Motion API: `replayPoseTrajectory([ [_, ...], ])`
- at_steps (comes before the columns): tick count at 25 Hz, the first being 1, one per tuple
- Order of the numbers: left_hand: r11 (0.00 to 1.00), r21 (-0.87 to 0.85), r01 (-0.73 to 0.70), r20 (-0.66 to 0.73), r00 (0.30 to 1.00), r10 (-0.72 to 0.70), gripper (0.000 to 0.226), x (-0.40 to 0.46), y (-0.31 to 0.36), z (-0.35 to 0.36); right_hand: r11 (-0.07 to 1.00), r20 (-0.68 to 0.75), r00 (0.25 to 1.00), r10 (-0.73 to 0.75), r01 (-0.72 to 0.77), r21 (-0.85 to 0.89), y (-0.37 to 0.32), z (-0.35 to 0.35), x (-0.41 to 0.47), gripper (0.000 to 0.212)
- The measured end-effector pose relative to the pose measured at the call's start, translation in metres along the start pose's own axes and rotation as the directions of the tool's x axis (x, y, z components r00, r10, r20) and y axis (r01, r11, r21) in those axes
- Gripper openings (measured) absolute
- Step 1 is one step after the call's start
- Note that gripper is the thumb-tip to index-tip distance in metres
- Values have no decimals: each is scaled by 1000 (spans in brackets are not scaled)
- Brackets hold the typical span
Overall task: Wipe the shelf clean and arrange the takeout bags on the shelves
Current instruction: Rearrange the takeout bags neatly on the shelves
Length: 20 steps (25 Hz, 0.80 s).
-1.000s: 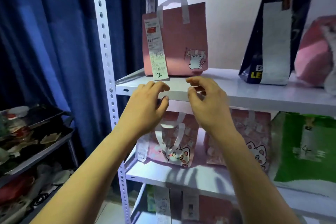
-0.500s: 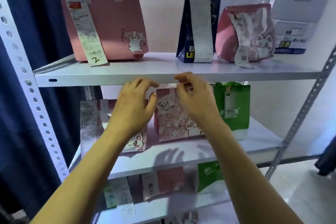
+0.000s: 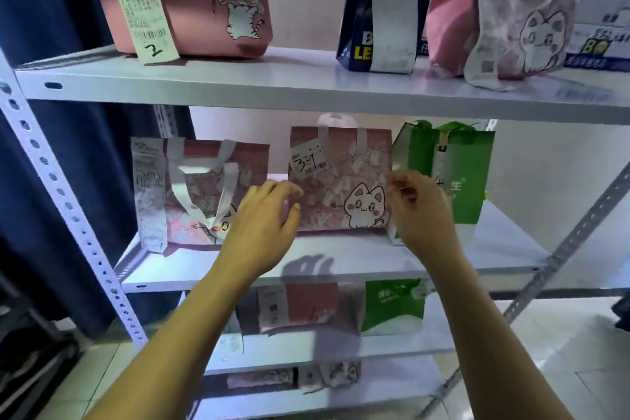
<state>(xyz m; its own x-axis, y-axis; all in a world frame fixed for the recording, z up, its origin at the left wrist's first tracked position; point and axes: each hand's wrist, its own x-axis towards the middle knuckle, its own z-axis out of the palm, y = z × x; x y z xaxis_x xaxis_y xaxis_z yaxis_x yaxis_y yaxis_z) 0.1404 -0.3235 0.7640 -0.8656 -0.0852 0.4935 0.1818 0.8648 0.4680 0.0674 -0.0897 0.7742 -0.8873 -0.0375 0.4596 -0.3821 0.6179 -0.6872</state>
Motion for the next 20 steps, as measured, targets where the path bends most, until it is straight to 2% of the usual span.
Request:
replayPoseTrajectory([
  [5, 996, 36, 76, 2, 997, -76, 22, 1, 16, 31, 998, 101, 995, 13, -19, 57, 31, 7, 9, 25],
  [9, 995, -2, 95, 10, 995, -95, 24, 5, 47, 52, 997, 146, 989, 1, -12, 72, 49, -5, 11, 28],
  [13, 998, -17, 67, 4, 998, -67, 25, 10, 81, 71, 997, 149, 989, -9, -2, 71, 67, -27, 16, 26],
  [17, 999, -21, 50, 15, 999, -50, 25, 10, 101, 88, 997, 119, 993, -12, 3, 72, 84, -48, 12, 13],
  [20, 998, -39, 50, 15, 999, -50, 26, 6, 113, 97, 998, 90, 996, 2, -7, 59, 95, -58, 8, 14],
])
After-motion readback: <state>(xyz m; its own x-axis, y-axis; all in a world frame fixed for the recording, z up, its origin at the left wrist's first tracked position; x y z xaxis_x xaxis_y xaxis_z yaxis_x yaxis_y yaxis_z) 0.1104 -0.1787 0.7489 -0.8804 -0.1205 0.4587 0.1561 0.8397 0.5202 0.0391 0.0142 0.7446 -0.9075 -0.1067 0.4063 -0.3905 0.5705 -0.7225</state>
